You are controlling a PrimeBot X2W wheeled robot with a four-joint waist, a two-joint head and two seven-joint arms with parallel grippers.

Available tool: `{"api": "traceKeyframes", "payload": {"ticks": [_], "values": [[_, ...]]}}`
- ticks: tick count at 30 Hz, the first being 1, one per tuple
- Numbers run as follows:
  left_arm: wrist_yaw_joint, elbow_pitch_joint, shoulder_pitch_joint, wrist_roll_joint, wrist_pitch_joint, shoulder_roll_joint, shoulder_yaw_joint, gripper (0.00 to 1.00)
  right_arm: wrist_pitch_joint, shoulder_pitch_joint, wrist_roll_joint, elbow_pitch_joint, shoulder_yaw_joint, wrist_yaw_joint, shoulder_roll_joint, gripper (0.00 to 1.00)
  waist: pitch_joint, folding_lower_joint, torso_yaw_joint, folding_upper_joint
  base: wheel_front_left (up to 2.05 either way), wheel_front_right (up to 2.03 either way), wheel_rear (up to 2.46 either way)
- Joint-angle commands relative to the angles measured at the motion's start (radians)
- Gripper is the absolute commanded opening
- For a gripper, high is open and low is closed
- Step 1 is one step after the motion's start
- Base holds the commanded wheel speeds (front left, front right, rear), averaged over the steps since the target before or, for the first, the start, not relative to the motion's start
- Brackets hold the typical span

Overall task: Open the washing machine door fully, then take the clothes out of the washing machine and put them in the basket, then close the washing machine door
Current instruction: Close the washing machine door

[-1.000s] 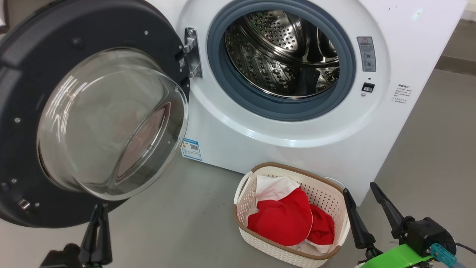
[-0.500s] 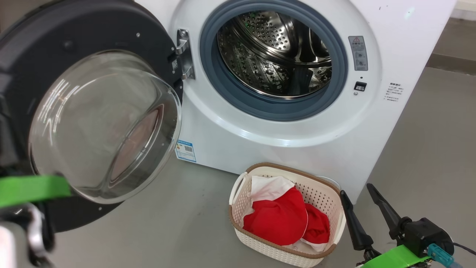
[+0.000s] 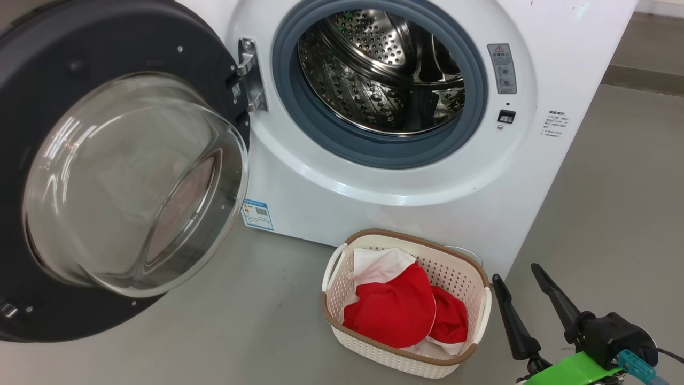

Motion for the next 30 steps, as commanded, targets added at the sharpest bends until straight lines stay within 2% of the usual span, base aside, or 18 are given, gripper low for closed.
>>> {"api": "traceKeyframes", "payload": {"ticks": [1,5,8,15,22,30], "values": [[0.002,0.002,-0.032,-0.013,0.015,0.058,0.026,0.0,-0.006,-0.042,0.002,-0.023,0.023,0.005,-0.012,1.0,0.001,0.0,-0.001,-0.0001,0.0,0.0,0.0],[0.006,0.151,-0.092,-0.09,0.088,0.084,0.076,0.0,-0.006,-0.041,0.001,-0.021,0.034,0.005,-0.014,1.0,0.003,0.0,-0.005,-0.0001,0.0,0.0,0.0],[0.009,0.268,-0.14,-0.172,0.184,0.087,0.117,0.0,-0.006,-0.042,0.008,-0.016,0.052,0.005,-0.021,1.0,0.006,0.0,-0.007,-0.0001,0.0,0.0,0.0],[0.006,0.435,-0.213,-0.259,0.289,0.119,0.161,0.0,-0.006,-0.052,0.019,-0.009,0.078,0.005,-0.043,1.0,0.014,0.0,-0.015,-0.0001,0.0,0.0,0.0],[-0.023,0.53,-0.234,-0.277,0.426,0.165,0.134,0.0,-0.006,-0.061,0.033,-0.007,0.1,0.005,-0.058,1.0,0.022,0.0,-0.03,-0.0001,0.0,0.0,0.0],[-0.086,0.563,-0.219,-0.319,0.591,0.181,0.117,0.0,-0.006,-0.054,0.027,-0.004,0.106,0.005,-0.054,1.0,0.025,0.0,-0.031,-0.0001,0.0,0.0,0.0]]}}
